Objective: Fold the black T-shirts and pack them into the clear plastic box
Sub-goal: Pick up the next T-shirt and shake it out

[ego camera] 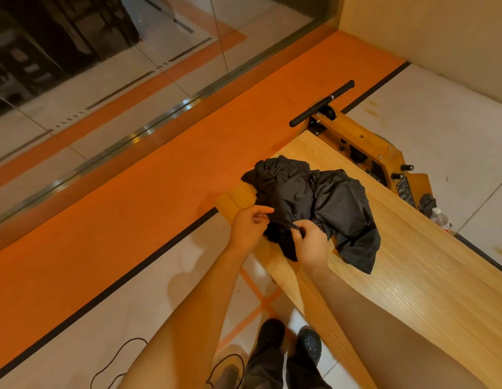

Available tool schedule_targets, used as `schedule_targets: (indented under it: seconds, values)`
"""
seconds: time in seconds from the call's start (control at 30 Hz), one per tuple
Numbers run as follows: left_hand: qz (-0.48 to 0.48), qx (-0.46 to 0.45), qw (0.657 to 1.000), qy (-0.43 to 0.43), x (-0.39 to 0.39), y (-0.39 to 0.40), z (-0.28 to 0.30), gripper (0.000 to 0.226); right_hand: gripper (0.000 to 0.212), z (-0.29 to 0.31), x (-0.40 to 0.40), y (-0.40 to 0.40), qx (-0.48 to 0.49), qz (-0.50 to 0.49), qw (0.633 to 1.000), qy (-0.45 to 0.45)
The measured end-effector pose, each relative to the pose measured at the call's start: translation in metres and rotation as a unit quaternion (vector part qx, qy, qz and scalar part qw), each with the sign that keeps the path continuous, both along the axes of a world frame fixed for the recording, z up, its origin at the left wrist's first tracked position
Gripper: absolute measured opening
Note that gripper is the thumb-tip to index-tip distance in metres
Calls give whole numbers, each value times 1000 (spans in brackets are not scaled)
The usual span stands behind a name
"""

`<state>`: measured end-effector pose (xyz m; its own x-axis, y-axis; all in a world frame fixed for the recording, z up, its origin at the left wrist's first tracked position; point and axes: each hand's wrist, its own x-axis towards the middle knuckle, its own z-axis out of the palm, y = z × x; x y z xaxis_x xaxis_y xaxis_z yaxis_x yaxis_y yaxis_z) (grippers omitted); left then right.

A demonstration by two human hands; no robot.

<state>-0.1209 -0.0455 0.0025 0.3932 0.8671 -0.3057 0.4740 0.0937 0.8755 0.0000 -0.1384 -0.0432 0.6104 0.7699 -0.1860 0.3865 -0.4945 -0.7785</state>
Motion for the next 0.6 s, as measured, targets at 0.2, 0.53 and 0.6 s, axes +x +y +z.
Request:
schedule_targets:
  seconds: [0.2, 0.53, 0.6]
  values:
    - [14, 45, 999, 0, 2, 13, 14, 16, 14, 13, 24, 0, 21, 26, 995, 99]
    - [-4, 103, 994, -43, 38, 41, 68, 3, 9, 105, 79, 16, 124, 20, 960, 250]
    - [-2, 98, 993, -61, 48, 43, 84, 4, 5, 124, 88, 18, 135, 18, 956, 258]
